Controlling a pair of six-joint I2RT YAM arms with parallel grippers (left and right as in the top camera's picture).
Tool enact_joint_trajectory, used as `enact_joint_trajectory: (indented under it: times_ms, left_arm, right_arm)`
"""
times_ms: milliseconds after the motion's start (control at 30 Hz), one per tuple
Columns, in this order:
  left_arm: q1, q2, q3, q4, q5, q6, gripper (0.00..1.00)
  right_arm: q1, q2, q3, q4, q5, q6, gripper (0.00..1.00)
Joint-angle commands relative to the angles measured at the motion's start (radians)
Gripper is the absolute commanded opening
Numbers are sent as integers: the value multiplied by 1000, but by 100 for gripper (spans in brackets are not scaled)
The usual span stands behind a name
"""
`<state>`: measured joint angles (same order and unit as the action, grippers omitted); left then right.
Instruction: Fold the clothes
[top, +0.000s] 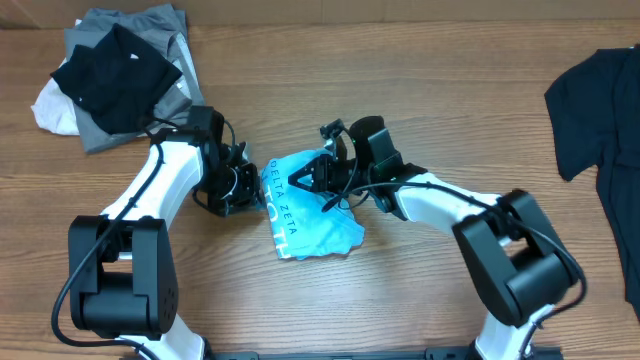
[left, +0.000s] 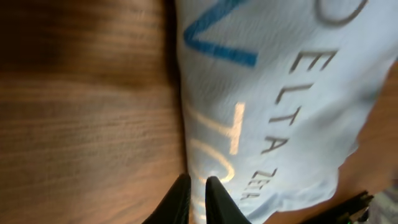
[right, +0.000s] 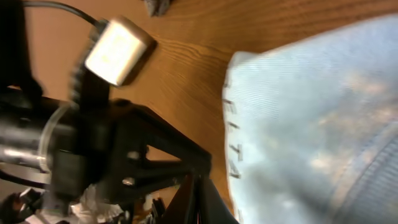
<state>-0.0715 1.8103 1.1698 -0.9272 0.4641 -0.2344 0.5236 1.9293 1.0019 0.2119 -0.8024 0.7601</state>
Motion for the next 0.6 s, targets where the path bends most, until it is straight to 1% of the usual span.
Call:
enact_joint_trajectory:
  times_ms: [0,133,267,367,467,567]
  left_arm:
    - [-1,1,17,37,36,-45,12]
    - [-8,19,17,94,68,-60,9]
    - [-23,53,17,143,69,-69,7]
    - [-32,107,17,185,46,-69,6]
    - [-26,151,17,203,7,-69,6]
    - [-7,196,17,222,-24,-64,4]
  right_arm:
    - [-8,47,23,37,-19,26,4]
    - [-9,102,34,43,35,25,4]
    - [-17,149,34,37,103,25,4]
    - [-51,186,34,19,106,18,4]
    - [-88,190,34,-18,104,7,4]
    - [-122,190,34,-26,54,-5,4]
